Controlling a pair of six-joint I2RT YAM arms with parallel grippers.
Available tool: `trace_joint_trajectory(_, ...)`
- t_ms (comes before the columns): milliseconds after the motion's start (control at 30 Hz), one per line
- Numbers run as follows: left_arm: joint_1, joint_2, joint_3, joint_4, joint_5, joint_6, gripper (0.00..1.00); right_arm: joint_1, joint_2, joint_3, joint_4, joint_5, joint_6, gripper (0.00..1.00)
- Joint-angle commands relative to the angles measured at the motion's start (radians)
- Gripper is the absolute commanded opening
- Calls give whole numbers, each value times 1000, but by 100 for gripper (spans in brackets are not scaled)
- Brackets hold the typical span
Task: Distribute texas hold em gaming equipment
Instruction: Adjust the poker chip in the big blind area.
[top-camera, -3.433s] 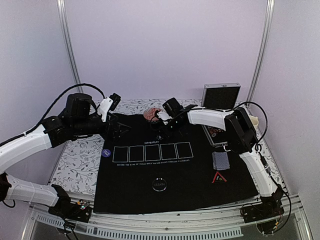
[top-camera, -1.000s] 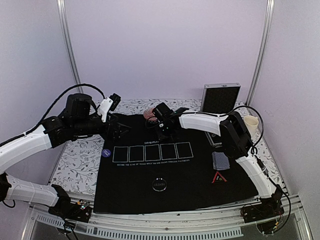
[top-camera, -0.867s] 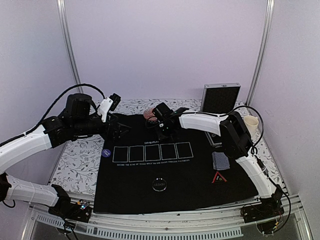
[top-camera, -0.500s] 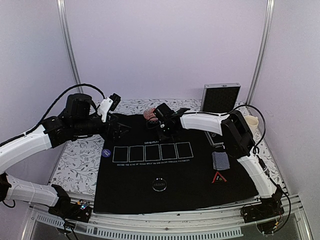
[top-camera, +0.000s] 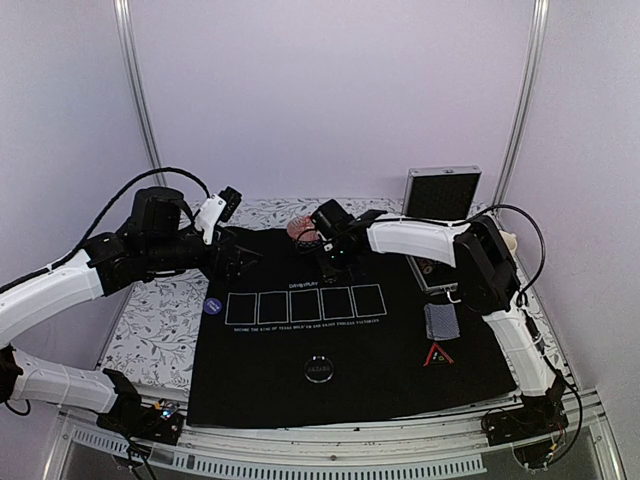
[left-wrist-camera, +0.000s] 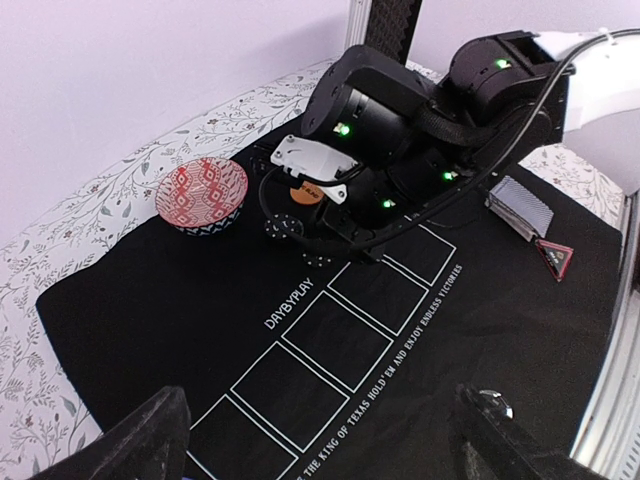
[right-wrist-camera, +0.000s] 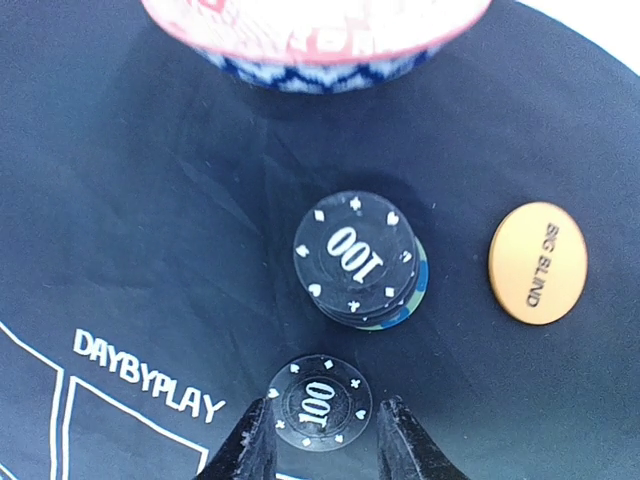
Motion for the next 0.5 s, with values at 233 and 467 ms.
trace_joint_trajectory(233, 16, -14, -8, 14, 9, 11, 91, -2, -30, -3, -46, -30, -3, 61)
trace_joint_trajectory(467, 16, -8, -11, 13, 5, 12, 91, 1, 31, 22, -88, 7, -13, 66)
